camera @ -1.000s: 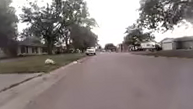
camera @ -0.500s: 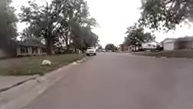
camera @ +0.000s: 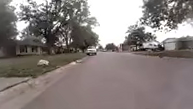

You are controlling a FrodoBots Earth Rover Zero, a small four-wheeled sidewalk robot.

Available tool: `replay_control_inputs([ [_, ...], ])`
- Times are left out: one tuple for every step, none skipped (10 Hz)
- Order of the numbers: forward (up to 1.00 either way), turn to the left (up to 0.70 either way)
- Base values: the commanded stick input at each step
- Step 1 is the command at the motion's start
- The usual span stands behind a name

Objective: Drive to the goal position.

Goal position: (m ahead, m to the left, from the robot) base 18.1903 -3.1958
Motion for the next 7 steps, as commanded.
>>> replay_control_inputs([
  [0.7,0.0],
  [0.7,0.0],
  [0.7,0.0],
  [0.7,0.0],
  [0.7,0.0],
  [0.7,0.0],
  [0.7,0.0],
])
